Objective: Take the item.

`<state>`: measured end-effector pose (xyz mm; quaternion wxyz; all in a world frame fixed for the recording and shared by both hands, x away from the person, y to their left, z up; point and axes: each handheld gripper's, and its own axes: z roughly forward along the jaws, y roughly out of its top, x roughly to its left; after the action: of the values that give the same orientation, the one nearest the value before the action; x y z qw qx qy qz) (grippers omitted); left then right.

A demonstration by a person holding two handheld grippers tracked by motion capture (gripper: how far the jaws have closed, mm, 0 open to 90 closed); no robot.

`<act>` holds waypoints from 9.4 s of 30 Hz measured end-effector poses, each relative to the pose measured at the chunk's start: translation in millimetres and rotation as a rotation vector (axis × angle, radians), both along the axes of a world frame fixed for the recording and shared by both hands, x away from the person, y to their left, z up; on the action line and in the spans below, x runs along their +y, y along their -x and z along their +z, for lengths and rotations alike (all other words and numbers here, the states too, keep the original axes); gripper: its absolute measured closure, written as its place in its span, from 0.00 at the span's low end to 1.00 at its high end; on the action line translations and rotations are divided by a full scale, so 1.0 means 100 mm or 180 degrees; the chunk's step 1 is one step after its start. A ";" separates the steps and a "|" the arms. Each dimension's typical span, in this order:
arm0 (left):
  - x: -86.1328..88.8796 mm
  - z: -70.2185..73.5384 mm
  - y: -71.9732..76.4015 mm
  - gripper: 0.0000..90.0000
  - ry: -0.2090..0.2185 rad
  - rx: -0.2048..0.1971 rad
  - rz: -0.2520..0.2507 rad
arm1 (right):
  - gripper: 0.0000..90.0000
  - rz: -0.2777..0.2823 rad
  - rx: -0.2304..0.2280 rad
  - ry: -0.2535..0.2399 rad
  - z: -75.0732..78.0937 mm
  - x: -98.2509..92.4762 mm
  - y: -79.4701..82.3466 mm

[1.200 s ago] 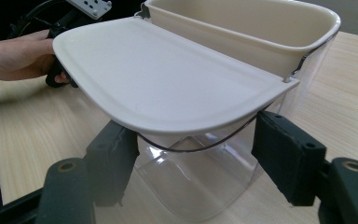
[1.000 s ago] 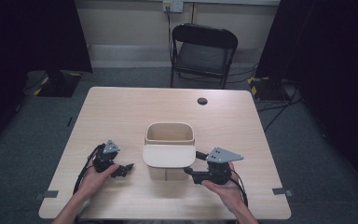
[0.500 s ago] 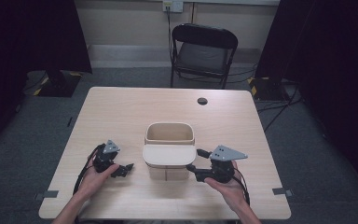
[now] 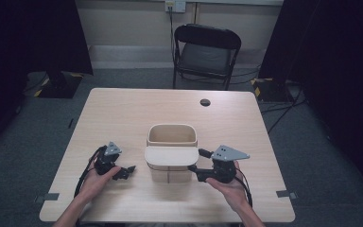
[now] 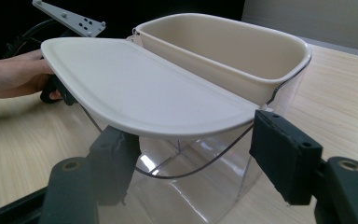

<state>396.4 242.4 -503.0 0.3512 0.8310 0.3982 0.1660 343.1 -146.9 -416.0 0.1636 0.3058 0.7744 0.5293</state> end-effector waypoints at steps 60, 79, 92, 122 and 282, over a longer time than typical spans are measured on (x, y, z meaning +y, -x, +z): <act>0.00 0.00 0.00 0.01 -0.0028 -0.0003 -0.0006 | 0.39 0.0016 -0.0034 -0.0151 0.13 -0.01 -0.11; 0.01 0.01 0.00 0.01 -0.0037 0.0002 -0.0010 | 0.40 0.0036 -0.0047 -0.0165 0.17 0.00 -0.12; 0.01 0.00 0.00 0.01 -0.0038 0.0001 -0.0010 | 0.42 0.0050 -0.0068 -0.0169 0.18 0.02 -0.12; 0.00 0.00 0.00 0.01 -0.0033 -0.0002 -0.0010 | 0.49 0.0069 -0.0062 -0.0223 0.23 0.05 -0.15; 0.00 0.00 0.00 0.01 -0.0036 -0.0002 0.0001 | 0.59 0.0043 0.0033 -0.0366 0.32 0.12 -0.44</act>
<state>395.9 242.8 -502.6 0.3466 0.8328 0.3974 0.1686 387.1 -134.6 -384.0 0.1381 0.3122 0.7456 0.5724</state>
